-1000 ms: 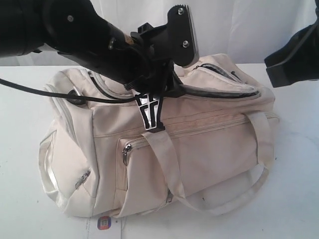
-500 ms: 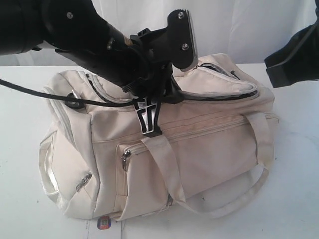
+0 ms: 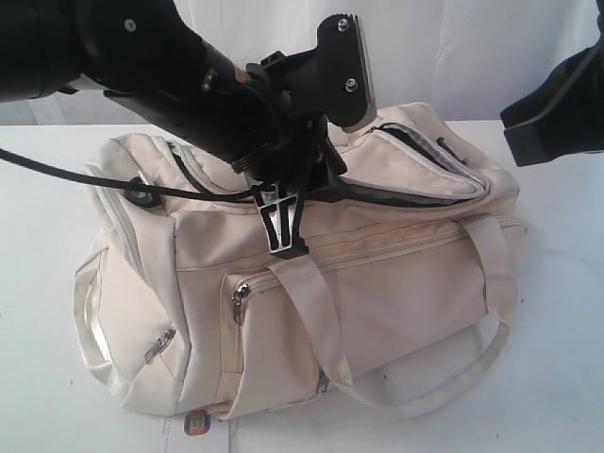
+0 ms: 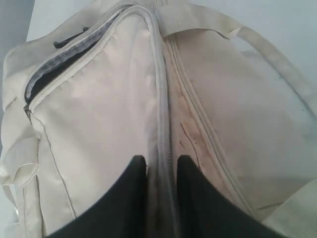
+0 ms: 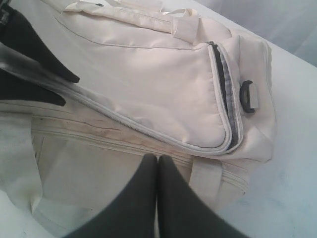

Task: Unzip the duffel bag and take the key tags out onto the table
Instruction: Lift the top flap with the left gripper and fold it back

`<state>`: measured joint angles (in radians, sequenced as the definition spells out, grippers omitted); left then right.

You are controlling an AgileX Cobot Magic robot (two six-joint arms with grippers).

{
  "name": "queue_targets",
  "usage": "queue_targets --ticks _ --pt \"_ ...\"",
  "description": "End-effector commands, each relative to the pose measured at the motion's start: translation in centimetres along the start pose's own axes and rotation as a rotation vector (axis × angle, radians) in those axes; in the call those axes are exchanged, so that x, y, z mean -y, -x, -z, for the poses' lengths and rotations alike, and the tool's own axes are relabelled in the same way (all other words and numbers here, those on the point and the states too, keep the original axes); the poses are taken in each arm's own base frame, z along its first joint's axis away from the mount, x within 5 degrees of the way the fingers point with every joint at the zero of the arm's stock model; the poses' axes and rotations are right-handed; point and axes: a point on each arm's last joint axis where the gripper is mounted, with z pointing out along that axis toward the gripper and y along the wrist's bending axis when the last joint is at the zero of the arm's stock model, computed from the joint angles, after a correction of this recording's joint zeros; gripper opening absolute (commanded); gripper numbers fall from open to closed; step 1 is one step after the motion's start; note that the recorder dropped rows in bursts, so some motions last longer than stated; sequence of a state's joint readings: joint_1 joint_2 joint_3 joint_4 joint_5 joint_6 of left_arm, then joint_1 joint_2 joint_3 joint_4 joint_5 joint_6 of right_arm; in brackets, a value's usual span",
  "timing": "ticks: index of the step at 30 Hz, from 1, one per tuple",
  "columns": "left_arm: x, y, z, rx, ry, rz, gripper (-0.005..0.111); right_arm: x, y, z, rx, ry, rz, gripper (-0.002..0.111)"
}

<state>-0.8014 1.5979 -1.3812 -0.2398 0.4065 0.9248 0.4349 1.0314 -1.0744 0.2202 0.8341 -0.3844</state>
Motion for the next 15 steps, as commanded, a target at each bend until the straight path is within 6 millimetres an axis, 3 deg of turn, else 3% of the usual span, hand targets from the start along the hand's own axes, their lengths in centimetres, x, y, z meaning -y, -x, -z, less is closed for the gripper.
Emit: queue_targets --ticks 1,5,11,15 --pt "-0.2 0.3 0.7 0.018 0.008 0.019 0.016 0.2 -0.2 0.1 0.001 -0.013 0.001 0.0" --pt "-0.5 0.5 0.7 0.033 0.041 0.016 0.0 0.2 -0.2 0.1 0.001 -0.013 0.001 0.0" --pt "-1.3 0.5 0.7 0.03 0.129 -0.054 0.0 0.1 -0.2 0.1 -0.006 -0.01 0.001 0.0" --pt "-3.1 -1.3 1.2 -0.005 0.189 -0.032 0.0 0.1 -0.2 0.1 -0.006 -0.01 0.001 0.0"
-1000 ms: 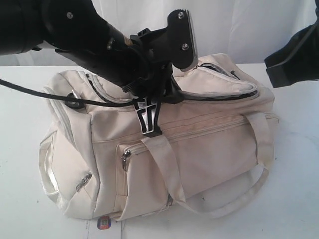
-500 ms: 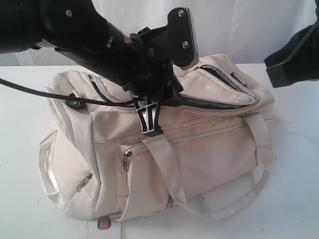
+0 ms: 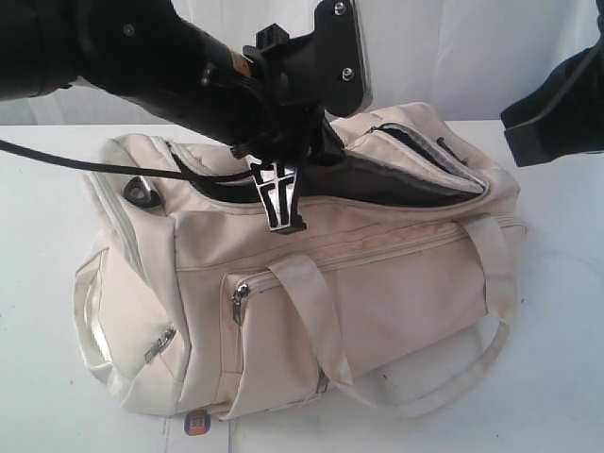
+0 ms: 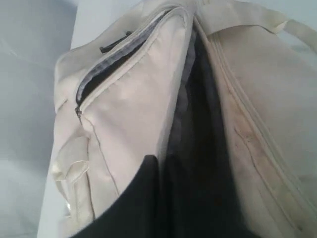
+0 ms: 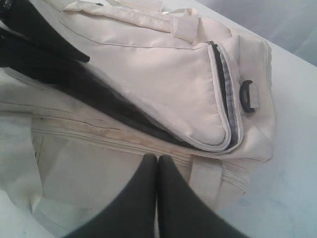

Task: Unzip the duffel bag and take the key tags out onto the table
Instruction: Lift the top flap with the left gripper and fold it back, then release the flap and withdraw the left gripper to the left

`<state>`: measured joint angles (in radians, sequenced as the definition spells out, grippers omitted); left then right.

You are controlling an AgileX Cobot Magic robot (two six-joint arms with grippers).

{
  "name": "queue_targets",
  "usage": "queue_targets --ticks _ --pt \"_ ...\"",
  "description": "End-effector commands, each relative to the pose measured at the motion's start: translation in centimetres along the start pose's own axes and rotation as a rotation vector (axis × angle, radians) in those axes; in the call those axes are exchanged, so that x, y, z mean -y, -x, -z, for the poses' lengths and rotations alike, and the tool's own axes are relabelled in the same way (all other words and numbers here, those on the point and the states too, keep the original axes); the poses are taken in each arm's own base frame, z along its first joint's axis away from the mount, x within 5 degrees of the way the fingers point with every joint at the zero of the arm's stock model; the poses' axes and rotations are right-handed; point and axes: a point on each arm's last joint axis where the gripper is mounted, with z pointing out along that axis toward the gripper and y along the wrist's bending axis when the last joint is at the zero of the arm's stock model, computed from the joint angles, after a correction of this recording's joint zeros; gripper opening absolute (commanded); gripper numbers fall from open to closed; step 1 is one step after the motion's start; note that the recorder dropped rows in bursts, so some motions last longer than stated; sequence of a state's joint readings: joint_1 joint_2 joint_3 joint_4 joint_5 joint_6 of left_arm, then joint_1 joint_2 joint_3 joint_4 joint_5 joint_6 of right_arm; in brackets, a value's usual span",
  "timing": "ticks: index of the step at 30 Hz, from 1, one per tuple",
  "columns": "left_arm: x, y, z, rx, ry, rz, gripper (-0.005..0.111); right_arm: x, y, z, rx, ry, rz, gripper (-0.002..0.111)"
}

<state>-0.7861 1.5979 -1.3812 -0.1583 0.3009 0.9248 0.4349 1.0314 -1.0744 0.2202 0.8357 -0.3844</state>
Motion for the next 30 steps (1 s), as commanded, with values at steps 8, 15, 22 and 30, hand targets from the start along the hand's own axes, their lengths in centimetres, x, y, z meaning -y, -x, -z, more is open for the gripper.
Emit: queue_targets --ticks 8,15,22,30 --pt "-11.0 -9.5 2.7 -0.026 0.627 0.135 0.0 0.1 -0.3 0.1 -0.017 -0.006 0.001 0.0" --pt "-11.6 -16.0 -0.4 -0.174 0.581 0.216 0.049 0.0 -0.4 0.1 -0.022 -0.001 0.001 0.0" --pt "-13.0 -14.9 1.5 -0.102 0.75 0.175 0.102 0.0 -0.4 0.1 -0.03 0.003 0.001 0.0" --pt "-13.8 -12.8 5.7 -0.013 0.867 0.32 0.089 0.0 -0.5 0.1 -0.034 0.004 0.001 0.0"
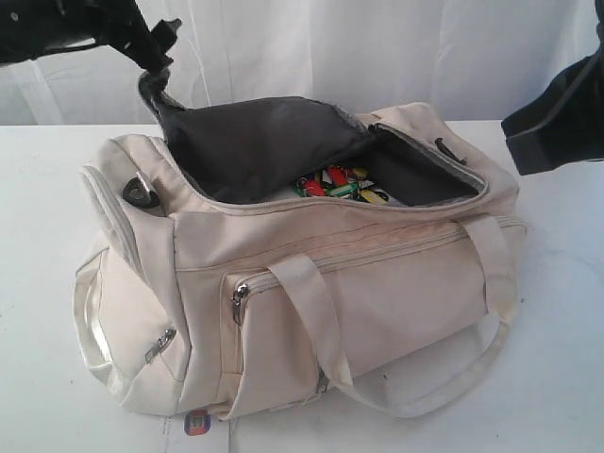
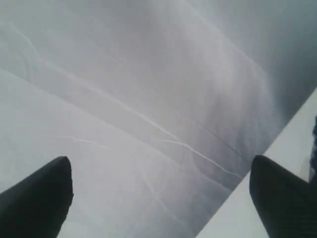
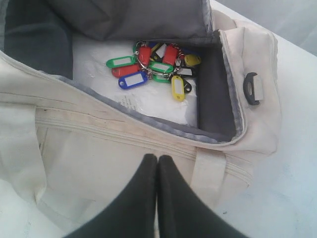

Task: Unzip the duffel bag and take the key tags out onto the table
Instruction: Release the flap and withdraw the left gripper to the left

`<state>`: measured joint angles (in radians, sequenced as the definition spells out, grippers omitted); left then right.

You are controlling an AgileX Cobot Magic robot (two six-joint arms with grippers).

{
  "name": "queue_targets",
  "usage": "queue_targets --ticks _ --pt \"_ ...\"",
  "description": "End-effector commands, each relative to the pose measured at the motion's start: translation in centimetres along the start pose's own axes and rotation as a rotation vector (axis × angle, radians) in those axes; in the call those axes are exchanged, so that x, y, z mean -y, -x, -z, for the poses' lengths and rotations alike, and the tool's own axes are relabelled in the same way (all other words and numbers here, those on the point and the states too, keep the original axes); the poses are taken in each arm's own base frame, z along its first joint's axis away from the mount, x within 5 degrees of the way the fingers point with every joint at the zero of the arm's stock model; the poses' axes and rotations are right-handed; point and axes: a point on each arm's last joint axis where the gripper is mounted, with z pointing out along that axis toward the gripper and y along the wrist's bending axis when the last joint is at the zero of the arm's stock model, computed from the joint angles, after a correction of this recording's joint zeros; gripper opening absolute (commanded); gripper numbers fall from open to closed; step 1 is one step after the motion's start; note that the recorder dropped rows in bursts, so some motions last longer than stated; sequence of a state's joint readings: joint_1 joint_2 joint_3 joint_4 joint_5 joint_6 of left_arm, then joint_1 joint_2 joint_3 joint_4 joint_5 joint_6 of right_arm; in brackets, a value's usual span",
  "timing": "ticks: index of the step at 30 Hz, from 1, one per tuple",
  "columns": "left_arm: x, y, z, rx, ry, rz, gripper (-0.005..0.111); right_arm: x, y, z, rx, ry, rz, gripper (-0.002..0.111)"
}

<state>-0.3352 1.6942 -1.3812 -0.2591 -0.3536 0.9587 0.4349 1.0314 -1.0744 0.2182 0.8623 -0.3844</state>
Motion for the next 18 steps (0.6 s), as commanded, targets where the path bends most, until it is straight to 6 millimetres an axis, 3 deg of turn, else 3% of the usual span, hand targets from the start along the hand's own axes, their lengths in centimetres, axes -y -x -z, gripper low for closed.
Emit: queue_targets --ticks 1,7,11,18 --pt "-2.5 1.6 2.0 0.024 0.084 0.125 0.085 0.0 -0.3 0.0 -0.011 -0.004 0.0 0.0" --pt "-4.9 3.1 4.6 0.039 0.166 0.198 0.057 0.0 -0.3 0.0 -0.015 -0.001 -0.001 0.0" --pt "-6.2 3.7 6.0 0.033 0.217 0.196 0.047 0.0 -0.3 0.0 -0.015 -0.001 -0.001 0.0" --pt "-8.1 4.3 9.2 -0.005 0.27 0.499 0.028 0.0 -0.3 0.0 -0.015 -0.001 -0.001 0.0"
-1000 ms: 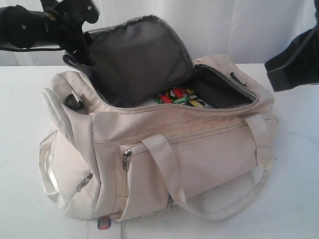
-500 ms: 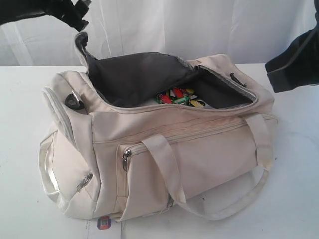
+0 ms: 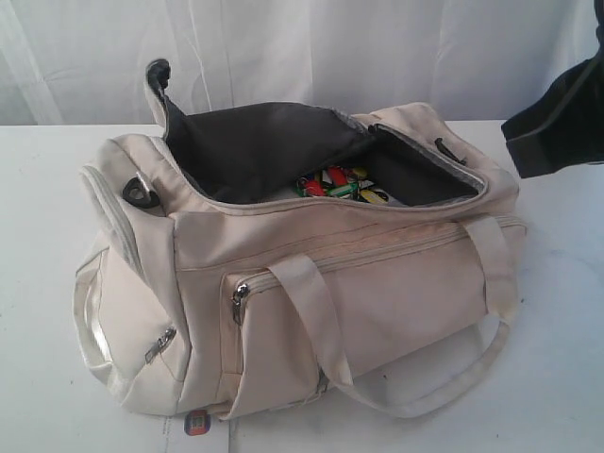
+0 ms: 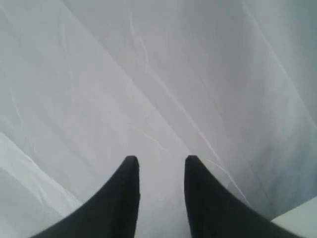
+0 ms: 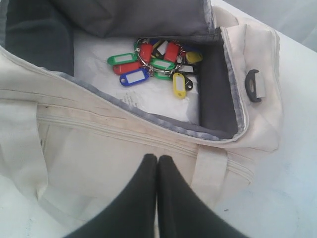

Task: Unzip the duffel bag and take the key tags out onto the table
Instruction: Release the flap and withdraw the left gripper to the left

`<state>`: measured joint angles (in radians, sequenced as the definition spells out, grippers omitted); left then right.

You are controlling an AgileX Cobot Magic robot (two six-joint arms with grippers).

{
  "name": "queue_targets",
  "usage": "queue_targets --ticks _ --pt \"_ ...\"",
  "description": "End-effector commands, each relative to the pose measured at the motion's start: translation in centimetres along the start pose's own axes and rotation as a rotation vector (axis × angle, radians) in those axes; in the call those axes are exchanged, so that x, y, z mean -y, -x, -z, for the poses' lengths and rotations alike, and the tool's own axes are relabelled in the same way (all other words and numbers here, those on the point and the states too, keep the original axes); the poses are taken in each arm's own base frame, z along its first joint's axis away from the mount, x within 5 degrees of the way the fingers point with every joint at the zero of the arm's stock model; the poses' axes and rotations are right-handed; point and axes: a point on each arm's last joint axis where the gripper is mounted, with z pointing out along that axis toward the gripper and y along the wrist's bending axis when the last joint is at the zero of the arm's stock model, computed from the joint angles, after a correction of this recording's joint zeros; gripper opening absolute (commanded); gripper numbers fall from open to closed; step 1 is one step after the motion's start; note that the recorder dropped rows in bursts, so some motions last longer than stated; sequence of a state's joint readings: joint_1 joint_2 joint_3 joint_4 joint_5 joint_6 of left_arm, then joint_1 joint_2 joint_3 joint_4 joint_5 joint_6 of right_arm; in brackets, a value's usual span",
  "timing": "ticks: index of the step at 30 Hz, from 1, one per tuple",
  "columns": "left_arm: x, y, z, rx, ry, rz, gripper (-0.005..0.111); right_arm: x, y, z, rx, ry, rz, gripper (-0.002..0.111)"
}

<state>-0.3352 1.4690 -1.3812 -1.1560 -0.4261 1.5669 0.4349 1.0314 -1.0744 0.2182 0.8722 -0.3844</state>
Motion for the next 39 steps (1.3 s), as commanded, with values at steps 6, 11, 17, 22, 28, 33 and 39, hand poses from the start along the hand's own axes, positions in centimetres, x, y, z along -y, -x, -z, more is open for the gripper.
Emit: queue_targets --ticks 6,11,17,22,28,33,39 --pt "-3.1 0.8 4.9 -0.139 0.129 0.141 0.003 0.0 -0.2 0.0 -0.008 0.002 -0.006 0.0" --pt "-2.9 -0.7 7.3 -0.245 0.192 0.076 0.0 -0.1 -0.2 0.0 -0.006 0.008 -0.011 0.0" --pt "0.7 -2.1 9.7 -0.231 0.029 0.044 0.0 -0.1 -0.2 0.0 -0.005 0.01 -0.012 0.0" --pt "3.6 -0.1 11.6 0.0 -0.354 0.465 0.0 0.0 -0.1 0.0 0.007 0.005 -0.012 0.0" --pt "4.7 0.9 12.3 0.097 -0.561 0.526 0.0 0.0 -0.3 -0.2 0.001 0.005 -0.014 0.0" --pt "5.2 -0.6 12.2 0.057 -0.583 0.538 0.0 0.0 -0.3 -0.2 0.0 0.007 -0.016 0.0" --pt "4.8 -0.8 13.1 0.038 -0.906 0.803 0.0 0.0 -0.3 -0.2 0.002 0.008 -0.017 0.0"
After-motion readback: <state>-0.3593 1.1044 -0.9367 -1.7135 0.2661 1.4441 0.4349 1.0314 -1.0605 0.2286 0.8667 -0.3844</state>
